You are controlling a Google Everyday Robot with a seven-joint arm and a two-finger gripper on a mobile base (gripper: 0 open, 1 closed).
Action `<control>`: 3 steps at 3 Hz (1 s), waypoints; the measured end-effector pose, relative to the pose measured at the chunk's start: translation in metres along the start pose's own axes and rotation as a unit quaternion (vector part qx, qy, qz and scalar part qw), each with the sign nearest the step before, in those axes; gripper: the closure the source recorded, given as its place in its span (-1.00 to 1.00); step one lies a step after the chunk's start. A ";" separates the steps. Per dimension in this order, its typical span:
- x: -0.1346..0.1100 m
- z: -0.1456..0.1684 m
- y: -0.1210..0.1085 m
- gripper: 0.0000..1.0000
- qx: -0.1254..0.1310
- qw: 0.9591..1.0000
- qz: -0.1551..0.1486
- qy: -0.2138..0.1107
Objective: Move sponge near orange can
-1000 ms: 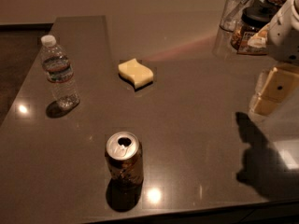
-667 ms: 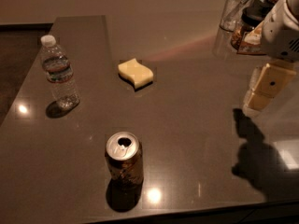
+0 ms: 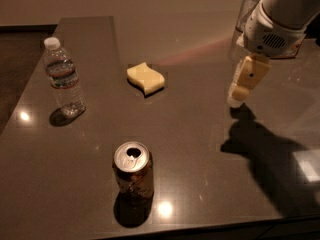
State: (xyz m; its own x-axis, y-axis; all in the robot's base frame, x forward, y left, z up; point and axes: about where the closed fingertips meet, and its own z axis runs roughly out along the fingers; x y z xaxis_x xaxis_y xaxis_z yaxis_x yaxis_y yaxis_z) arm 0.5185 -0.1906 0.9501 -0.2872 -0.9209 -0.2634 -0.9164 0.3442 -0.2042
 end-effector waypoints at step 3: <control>-0.125 0.101 -0.022 -1.00 -0.061 0.997 -0.010 -0.047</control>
Offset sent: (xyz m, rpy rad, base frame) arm 0.0901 0.1405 -0.0689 0.1435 0.1113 0.0673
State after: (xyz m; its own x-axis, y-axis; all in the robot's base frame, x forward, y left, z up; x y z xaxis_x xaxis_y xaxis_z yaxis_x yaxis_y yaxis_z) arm 0.6026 -0.0644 0.8920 -0.2467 -0.9042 -0.3488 -0.9504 0.2961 -0.0954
